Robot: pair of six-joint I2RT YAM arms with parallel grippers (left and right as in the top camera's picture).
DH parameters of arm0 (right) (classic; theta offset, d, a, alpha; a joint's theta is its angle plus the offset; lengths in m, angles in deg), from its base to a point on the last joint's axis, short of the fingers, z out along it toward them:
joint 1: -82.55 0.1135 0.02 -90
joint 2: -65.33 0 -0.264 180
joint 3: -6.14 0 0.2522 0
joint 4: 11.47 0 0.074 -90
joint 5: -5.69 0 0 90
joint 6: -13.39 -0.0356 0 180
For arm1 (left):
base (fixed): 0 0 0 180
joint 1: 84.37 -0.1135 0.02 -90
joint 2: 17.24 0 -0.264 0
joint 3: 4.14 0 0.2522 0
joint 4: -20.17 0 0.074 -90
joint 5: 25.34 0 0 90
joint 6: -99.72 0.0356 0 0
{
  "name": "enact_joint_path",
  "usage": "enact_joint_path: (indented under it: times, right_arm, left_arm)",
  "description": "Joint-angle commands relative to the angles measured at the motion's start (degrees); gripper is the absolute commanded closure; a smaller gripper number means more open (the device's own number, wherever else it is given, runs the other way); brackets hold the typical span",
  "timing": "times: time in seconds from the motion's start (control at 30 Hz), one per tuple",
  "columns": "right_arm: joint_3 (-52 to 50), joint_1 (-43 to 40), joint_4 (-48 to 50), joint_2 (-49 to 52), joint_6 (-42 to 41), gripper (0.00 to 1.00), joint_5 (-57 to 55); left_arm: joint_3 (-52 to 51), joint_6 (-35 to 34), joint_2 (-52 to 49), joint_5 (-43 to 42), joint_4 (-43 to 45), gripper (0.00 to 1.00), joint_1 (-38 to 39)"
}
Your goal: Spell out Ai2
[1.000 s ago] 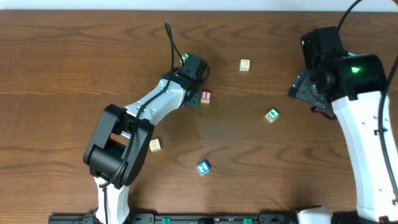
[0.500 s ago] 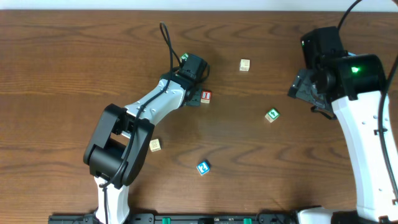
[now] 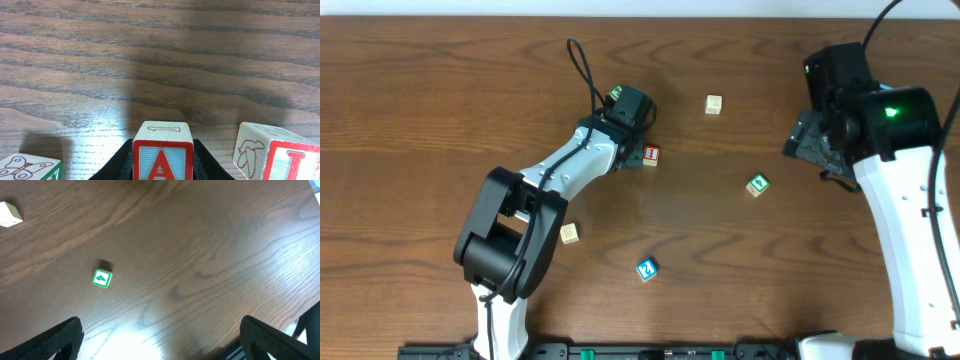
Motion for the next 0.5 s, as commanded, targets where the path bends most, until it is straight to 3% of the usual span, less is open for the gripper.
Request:
enact_joint_path:
  times: [0.0, 0.07, 0.13, 0.23, 0.47]
  right_arm:
    - [0.1, -0.6, -0.1, -0.6, 0.7, 0.01, -1.2]
    - [0.1, -0.6, -0.1, -0.6, 0.7, 0.01, -1.2]
    - [0.1, -0.6, -0.1, -0.6, 0.7, 0.01, -1.2]
    - [0.1, -0.6, -0.1, -0.6, 0.7, 0.01, -1.2]
    - [0.1, -0.6, -0.1, -0.6, 0.7, 0.01, -1.2]
  left_arm:
    - [0.4, -0.9, -0.2, -0.5, 0.0, 0.72, -0.2]
    - [0.5, -0.9, -0.2, -0.5, 0.2, 0.67, -0.2]
    - [0.5, -0.9, -0.2, -0.5, 0.2, 0.55, -0.2]
    - [0.6, -0.9, -0.2, -0.5, 0.2, 0.49, -0.2]
    - [4.0, 0.0, 1.3, 0.2, -2.1, 0.5, -0.2]
